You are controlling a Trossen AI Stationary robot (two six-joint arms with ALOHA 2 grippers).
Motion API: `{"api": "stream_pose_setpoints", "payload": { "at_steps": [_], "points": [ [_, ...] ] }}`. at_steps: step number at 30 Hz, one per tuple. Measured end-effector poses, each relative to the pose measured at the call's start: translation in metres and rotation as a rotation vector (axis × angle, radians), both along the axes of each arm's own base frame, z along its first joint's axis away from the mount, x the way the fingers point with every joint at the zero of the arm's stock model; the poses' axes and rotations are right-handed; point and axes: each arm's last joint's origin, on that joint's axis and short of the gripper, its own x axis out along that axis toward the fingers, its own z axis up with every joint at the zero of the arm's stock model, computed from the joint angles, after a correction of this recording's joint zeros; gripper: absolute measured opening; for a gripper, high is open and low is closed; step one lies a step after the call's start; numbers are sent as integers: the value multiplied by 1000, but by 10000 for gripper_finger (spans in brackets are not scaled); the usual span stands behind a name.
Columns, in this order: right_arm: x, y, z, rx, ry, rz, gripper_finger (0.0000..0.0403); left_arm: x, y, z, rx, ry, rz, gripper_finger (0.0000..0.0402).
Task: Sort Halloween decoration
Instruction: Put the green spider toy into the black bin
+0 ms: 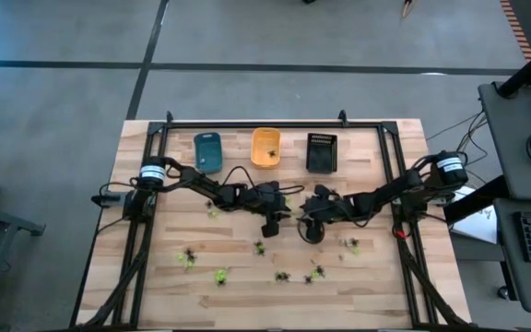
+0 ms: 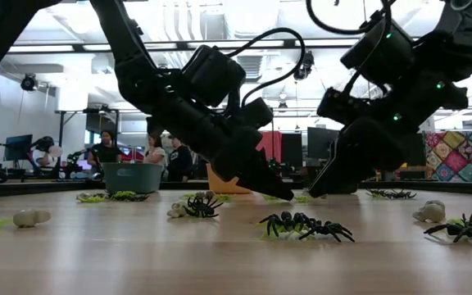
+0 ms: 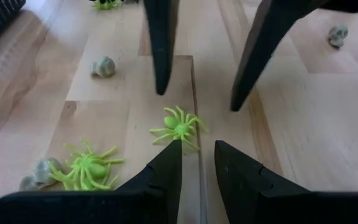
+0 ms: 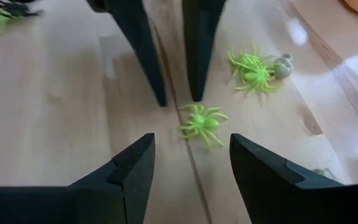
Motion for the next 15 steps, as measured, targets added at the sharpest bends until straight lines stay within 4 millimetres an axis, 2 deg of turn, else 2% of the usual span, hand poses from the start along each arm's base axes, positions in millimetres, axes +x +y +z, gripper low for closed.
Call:
{"api": "stream_pose_setpoints", "payload": {
  "at_steps": [10,15],
  "points": [
    [4,-8,-6,-17,12,-12,203,2,0,-15,-6,-11,1,77],
    [6,-8,-14,-15,24,-17,203,2,0,-17,-20,-7,11,77]
  ]
}}
